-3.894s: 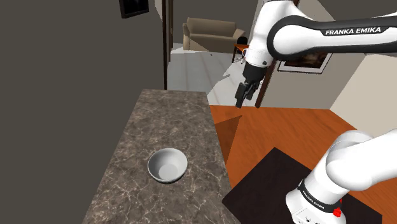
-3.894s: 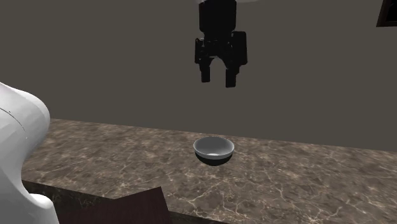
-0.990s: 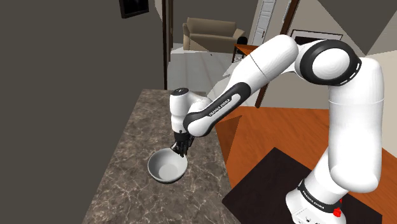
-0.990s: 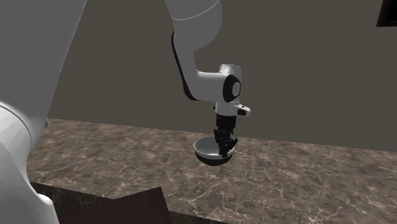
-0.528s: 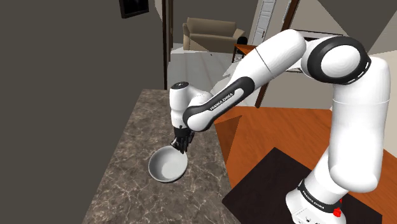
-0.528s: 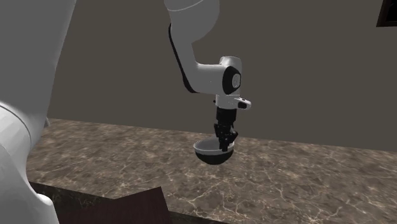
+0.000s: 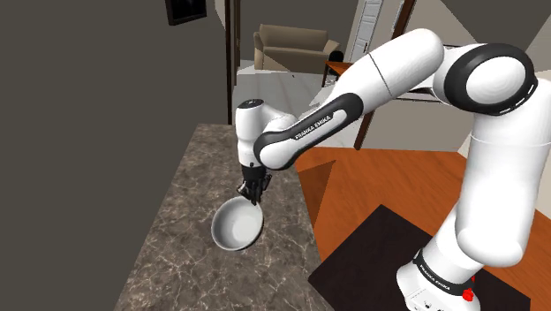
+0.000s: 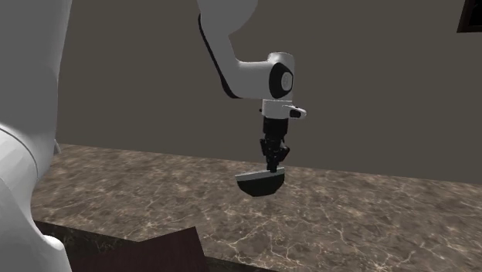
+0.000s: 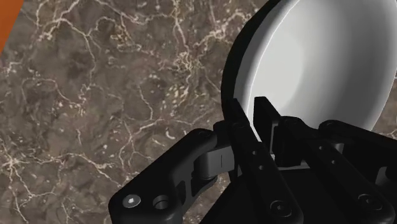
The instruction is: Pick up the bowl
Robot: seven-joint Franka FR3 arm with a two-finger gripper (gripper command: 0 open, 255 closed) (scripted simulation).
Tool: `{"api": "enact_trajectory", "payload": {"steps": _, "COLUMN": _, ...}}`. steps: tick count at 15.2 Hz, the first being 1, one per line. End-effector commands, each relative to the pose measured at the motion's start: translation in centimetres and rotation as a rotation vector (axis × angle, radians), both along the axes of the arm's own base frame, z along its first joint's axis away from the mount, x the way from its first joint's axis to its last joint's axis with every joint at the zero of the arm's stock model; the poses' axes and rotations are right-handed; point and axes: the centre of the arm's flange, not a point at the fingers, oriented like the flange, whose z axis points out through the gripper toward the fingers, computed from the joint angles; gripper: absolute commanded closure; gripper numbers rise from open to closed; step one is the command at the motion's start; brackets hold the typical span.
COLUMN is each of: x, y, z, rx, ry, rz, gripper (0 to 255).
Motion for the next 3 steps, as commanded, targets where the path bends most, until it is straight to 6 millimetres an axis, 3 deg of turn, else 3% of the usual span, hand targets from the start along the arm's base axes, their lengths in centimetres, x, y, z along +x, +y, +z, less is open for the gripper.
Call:
{"api": "enact_trajectory", "payload": {"steps": 1, "x": 0.05, "y": 0.07, "z": 1.1, "rx": 0.0, "ry": 0.0, "rz": 0.0, "gripper": 255}}
{"api": "enact_trajectory", "payload": {"steps": 3, "x": 0.05, "y": 0.07, "z": 1.18, "rx": 0.0, "ry": 0.0, "rz": 0.0, "gripper": 255}}
